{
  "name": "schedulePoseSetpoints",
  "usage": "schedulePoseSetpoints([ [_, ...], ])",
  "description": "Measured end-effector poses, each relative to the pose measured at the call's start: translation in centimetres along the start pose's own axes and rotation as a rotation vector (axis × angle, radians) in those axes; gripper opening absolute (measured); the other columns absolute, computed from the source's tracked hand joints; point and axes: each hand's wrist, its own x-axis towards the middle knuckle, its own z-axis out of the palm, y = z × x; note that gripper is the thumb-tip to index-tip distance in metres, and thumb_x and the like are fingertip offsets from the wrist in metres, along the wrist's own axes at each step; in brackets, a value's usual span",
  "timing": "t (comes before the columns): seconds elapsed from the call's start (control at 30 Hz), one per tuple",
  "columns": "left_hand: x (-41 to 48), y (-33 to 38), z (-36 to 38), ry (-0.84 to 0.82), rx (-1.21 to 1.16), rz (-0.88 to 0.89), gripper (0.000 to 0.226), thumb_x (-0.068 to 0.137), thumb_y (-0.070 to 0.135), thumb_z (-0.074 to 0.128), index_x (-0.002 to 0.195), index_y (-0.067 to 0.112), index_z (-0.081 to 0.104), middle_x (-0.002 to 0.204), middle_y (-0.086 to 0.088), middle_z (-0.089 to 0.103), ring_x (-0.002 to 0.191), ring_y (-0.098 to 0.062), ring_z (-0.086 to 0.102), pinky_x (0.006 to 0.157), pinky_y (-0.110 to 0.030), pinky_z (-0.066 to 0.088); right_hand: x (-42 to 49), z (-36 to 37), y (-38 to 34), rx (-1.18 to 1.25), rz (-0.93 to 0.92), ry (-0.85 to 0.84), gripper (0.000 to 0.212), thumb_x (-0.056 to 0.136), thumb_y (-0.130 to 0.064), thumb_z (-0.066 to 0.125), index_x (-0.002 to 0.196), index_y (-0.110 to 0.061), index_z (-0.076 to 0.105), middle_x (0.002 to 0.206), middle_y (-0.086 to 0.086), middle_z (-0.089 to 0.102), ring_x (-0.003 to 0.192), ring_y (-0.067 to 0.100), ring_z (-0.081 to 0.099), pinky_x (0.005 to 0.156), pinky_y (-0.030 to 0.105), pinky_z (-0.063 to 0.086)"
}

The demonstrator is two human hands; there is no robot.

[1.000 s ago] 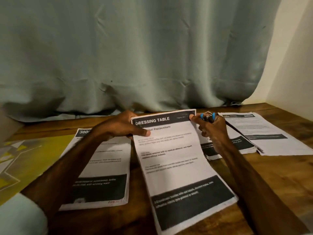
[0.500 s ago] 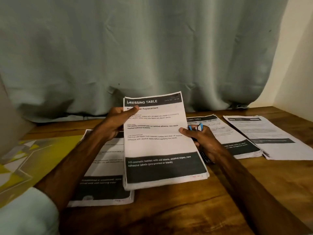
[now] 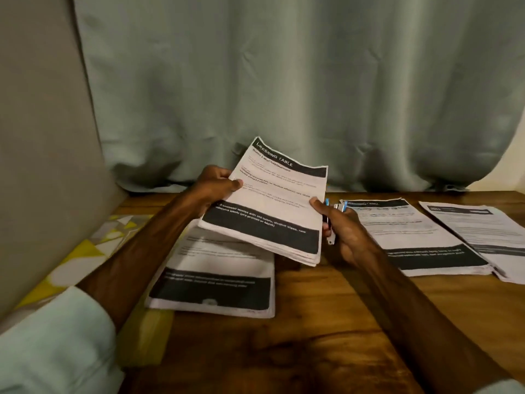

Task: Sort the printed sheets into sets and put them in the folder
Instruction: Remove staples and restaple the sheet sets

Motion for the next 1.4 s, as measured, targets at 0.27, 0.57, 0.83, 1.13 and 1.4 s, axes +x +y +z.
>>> schedulePoseSetpoints([
  [0.27,-4.1,-4.6,-7.3,0.139,0.11,-0.071,0.028,0.097,-0.001,0.062,0.124,-0.009,0.065,0.119,-0.018,0.068,0.081,-0.018,0.069,0.073,-0.023,0.057,-2.2,5.4,1.9,-0.245,0.04,-0.042,0.016,0.087,-0.019,0.079,0.084,-0.006,0.071,0.061,0.0,0.066,0.041,0.006,0.042,0.036,0.018,0.031],
  [0.57,-7.1,-10.3,-7.0,0.197,0.231,-0.12,0.023,0.091,0.018,0.072,0.11,0.004,0.076,0.106,-0.009,0.077,0.095,-0.026,0.074,0.093,-0.048,0.058,-4.0,6.4,4.5,-0.292,0.005,-0.104,0.03,0.077,-0.018,0.088,0.085,0.002,0.066,0.058,0.01,0.063,0.043,0.017,0.047,0.041,0.026,0.04],
  [0.83,-7.8,-10.7,-4.8,0.225,0.41,0.022,0.024,0.095,0.024,0.07,0.11,0.006,0.078,0.11,-0.01,0.077,0.096,-0.023,0.072,0.087,-0.036,0.057,-2.4,4.4,5.1,-0.444,0.028,-0.02,0.058,0.056,-0.025,0.098,0.103,-0.008,0.069,0.093,0.01,0.079,0.091,0.033,0.076,0.082,0.057,0.061],
  [1.13,-7.8,-11.0,-4.7,0.283,0.519,0.075,0.036,0.093,0.018,0.073,0.126,0.005,0.07,0.126,-0.012,0.071,0.109,-0.024,0.068,0.085,-0.025,0.047,-2.5,4.7,5.4,-0.431,0.003,-0.033,0.043,0.066,-0.021,0.095,0.1,-0.005,0.073,0.085,0.01,0.078,0.075,0.023,0.074,0.074,0.041,0.062],
  [1.4,-7.9,-11.3,-5.6,0.298,0.568,0.042,0.036,0.089,0.022,0.077,0.122,0.008,0.072,0.121,-0.009,0.073,0.108,-0.023,0.068,0.085,-0.027,0.047,-2.8,5.2,6.0,-0.504,-0.024,-0.007,0.035,0.073,-0.015,0.091,0.099,-0.003,0.071,0.084,0.007,0.077,0.06,0.012,0.071,0.05,0.022,0.052],
])
